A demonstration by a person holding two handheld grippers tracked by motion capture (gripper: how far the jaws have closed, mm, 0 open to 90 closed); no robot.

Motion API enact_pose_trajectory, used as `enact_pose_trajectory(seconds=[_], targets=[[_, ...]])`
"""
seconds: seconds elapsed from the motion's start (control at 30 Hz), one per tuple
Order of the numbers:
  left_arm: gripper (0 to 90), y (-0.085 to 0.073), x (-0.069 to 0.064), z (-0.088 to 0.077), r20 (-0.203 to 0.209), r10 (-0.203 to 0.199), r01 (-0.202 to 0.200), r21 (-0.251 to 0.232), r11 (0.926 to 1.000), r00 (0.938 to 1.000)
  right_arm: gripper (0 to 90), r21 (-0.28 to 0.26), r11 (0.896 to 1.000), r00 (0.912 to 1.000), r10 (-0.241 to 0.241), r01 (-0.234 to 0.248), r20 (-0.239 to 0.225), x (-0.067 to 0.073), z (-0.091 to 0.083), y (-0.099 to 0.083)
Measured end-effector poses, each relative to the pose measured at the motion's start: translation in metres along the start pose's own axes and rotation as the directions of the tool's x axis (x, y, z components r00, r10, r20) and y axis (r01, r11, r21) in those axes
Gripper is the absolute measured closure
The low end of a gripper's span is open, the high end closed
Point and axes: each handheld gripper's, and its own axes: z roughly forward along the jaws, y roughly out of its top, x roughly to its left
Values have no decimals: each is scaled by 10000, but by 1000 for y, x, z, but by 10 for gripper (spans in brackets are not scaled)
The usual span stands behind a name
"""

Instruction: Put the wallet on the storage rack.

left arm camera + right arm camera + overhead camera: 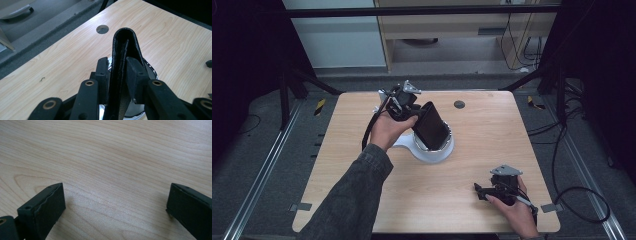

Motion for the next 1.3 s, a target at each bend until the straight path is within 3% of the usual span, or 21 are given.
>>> enact_pose_trajectory(seconds=[0.43, 0.67, 1.0, 1.2, 1.3], targets=[[623, 0, 1, -3, -32, -82, 82, -236, 9997, 10000, 20, -17, 10000, 10000, -53, 53, 5, 0, 0, 0], [581, 1, 2, -11, -117, -147, 138, -713, 9974, 9998, 20, -16, 10000, 10000, -46, 46, -3, 0, 0, 0], [515, 5, -1, -21, -217, 50, -75, -1142, 9934, 9998, 20, -5, 10000, 10000, -51, 51, 10, 0, 0, 0], [403, 5, -7, -32, -356, 355, -407, -1582, 9866, 9987, 19, -5, 10000, 10000, -50, 50, 9, 0, 0, 0], [297, 3, -10, -37, -307, 380, -431, -1860, 9816, 9988, 18, -4, 10000, 10000, -43, 43, -5, 0, 0, 0]])
